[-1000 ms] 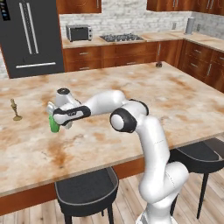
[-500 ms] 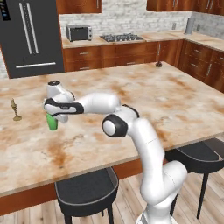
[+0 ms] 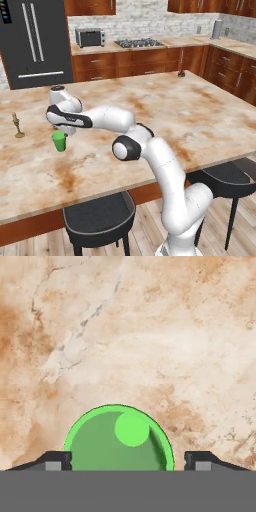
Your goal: Open the cabinet directly in front. Then move the beer and the cup to the dining counter with the candle on it.
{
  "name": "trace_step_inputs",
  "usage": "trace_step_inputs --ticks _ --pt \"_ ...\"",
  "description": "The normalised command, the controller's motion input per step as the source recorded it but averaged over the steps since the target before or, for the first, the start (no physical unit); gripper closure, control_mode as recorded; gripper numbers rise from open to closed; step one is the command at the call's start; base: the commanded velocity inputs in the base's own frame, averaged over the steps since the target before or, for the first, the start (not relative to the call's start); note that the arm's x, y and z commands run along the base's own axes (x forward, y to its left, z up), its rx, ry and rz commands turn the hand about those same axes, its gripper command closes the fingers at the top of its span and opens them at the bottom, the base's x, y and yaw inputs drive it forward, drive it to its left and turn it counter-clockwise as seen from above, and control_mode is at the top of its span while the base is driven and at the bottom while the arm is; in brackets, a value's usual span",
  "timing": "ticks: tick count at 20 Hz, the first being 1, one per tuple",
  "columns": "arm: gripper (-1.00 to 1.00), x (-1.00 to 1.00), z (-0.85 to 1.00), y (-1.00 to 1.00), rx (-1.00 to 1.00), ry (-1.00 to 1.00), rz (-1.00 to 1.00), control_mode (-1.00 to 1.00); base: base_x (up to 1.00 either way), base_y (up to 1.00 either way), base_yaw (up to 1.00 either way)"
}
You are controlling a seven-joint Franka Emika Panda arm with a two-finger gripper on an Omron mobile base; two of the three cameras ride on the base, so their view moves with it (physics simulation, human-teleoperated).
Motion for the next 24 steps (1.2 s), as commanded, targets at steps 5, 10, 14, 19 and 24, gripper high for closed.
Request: trace_step_inputs --ticks 5,10,14,19,24 --pt "-1.00 -0.32 0.77 -0.37 -0.03 0.00 0.00 -1.00 0.00 0.00 0.00" --pt "-1.00 -0.99 0.46 -1.00 -0.02 -0.01 0.00 -1.00 0.00 0.00 0.00" --pt "-1.00 -1.00 0.25 -1.00 0.00 -0.09 0.00 -1.00 0.00 0.00 0.00" --pt "-1.00 -1.00 0.01 -1.00 0.05 -0.13 0.00 -1.00 0.00 0.00 0.00" --pt "-1.00 -1.00 -0.38 -1.00 0.25 -0.25 0.00 -1.00 0.00 0.00 0.00"
